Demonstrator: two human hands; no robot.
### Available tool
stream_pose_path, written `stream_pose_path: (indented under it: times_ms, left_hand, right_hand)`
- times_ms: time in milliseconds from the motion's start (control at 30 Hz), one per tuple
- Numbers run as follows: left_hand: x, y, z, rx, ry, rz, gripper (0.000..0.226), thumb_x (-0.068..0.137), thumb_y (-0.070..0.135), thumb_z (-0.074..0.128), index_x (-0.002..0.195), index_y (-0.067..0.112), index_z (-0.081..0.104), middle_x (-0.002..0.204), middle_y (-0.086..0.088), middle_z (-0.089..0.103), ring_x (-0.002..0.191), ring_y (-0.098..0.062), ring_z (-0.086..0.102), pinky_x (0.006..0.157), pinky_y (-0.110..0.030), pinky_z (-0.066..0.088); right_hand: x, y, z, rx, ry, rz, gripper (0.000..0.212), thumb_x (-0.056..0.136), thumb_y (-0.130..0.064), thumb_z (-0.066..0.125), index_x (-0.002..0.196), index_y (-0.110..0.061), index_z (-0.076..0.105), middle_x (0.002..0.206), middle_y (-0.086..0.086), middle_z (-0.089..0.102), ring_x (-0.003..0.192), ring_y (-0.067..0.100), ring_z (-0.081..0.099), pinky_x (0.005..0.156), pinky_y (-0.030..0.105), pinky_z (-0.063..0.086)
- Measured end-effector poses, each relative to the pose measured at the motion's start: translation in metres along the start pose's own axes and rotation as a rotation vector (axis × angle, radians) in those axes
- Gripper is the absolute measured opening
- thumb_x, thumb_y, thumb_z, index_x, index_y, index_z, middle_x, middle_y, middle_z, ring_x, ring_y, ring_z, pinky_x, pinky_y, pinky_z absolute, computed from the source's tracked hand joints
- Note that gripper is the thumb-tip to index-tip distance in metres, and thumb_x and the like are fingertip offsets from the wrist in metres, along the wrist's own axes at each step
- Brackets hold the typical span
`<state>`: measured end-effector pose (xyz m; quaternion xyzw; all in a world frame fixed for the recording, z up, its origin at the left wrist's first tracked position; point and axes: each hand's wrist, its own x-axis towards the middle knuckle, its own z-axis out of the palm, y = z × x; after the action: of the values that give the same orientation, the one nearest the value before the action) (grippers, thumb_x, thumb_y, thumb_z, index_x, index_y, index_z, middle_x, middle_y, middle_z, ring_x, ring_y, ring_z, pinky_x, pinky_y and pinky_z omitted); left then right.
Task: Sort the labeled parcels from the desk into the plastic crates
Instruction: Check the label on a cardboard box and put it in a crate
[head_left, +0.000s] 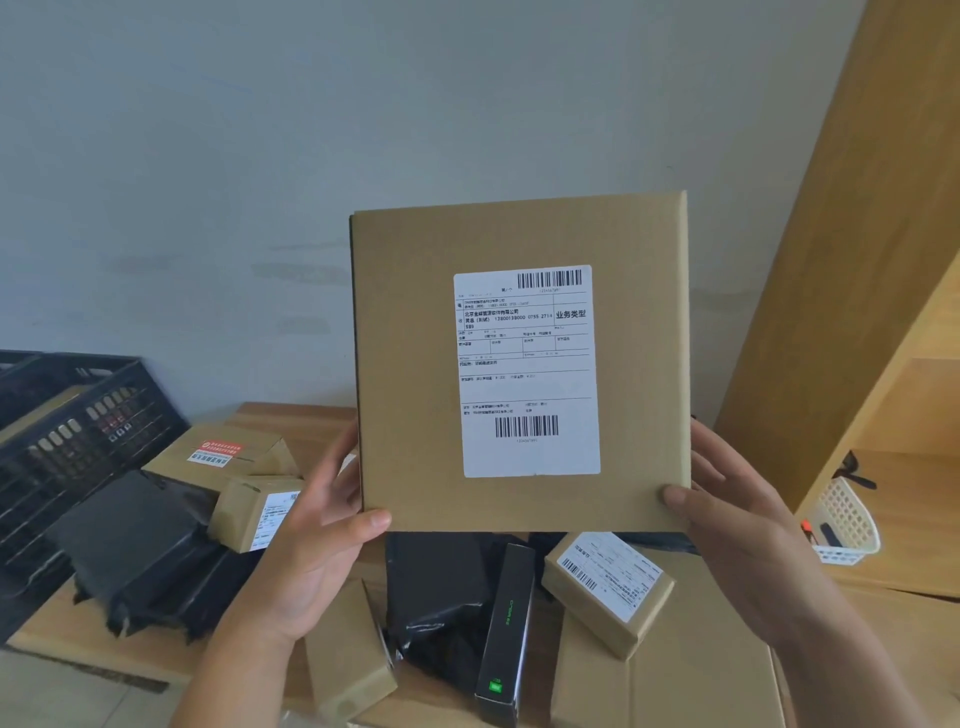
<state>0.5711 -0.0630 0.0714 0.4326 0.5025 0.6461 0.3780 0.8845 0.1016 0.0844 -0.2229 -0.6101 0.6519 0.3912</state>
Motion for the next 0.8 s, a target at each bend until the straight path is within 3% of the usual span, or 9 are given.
stream_pose_path:
  times_ms: [233, 400, 500, 667, 733, 800]
  left_hand:
    - [-0.006, 0.001, -0.007, 0.042, -0.037, -0.001, 0.090, 0.072, 0.018, 0.077, 0.155, 0.028, 0.042, 0.148, -0.013, 0.056, 0.139, -0.035, 0.051, 0.115, -0.053, 0.038]
    - [-0.022, 0.007, -0.029, 0.032, -0.029, -0.010, 0.089, 0.075, 0.019, 0.075, 0.157, 0.029, 0.040, 0.155, -0.008, 0.051, 0.144, -0.032, 0.047, 0.118, -0.055, 0.033]
    - [-0.041, 0.012, -0.053, 0.010, 0.006, -0.034, 0.090, 0.077, 0.018, 0.075, 0.157, 0.030, 0.038, 0.155, -0.009, 0.051, 0.144, -0.033, 0.046, 0.121, -0.058, 0.029]
    - [-0.105, 0.030, -0.113, 0.089, 0.117, -0.102, 0.083, 0.091, 0.002, 0.067, 0.160, 0.034, 0.032, 0.155, -0.005, 0.052, 0.145, -0.026, 0.047, 0.119, -0.051, 0.031]
    - [-0.141, 0.041, -0.138, 0.108, 0.240, -0.125, 0.079, 0.095, -0.005, 0.061, 0.155, 0.041, 0.036, 0.151, 0.006, 0.057, 0.139, -0.016, 0.054, 0.116, -0.045, 0.038]
    - [-0.180, 0.051, -0.162, 0.147, 0.350, -0.136, 0.082, 0.092, 0.003, 0.067, 0.154, 0.046, 0.035, 0.150, 0.015, 0.056, 0.137, -0.010, 0.055, 0.112, -0.041, 0.043]
  right_hand:
    - [-0.007, -0.006, 0.011, -0.033, -0.014, 0.025, 0.074, 0.075, -0.011, 0.074, 0.140, -0.042, 0.058, 0.139, 0.000, 0.067, 0.125, 0.026, 0.065, 0.099, 0.049, 0.049]
    - [-0.006, -0.008, 0.031, -0.100, -0.067, 0.083, 0.086, 0.071, -0.020, 0.084, 0.146, -0.045, 0.049, 0.143, -0.006, 0.063, 0.130, 0.023, 0.061, 0.108, 0.057, 0.046]
    - [-0.004, -0.008, 0.057, -0.138, -0.130, 0.111, 0.084, 0.072, -0.018, 0.080, 0.145, -0.047, 0.049, 0.141, -0.013, 0.063, 0.130, 0.015, 0.061, 0.107, 0.050, 0.047]
    - [0.004, 0.006, 0.126, -0.138, -0.299, 0.184, 0.081, 0.075, -0.016, 0.076, 0.146, -0.043, 0.046, 0.141, -0.019, 0.062, 0.131, 0.006, 0.059, 0.102, 0.034, 0.047]
    - [0.007, 0.015, 0.165, -0.101, -0.377, 0.221, 0.082, 0.076, -0.012, 0.075, 0.148, -0.039, 0.047, 0.144, -0.016, 0.061, 0.132, 0.008, 0.059, 0.103, 0.035, 0.046]
    - [0.010, 0.024, 0.206, -0.083, -0.461, 0.271, 0.081, 0.076, -0.013, 0.076, 0.148, -0.038, 0.049, 0.146, -0.011, 0.060, 0.133, 0.013, 0.059, 0.106, 0.042, 0.046]
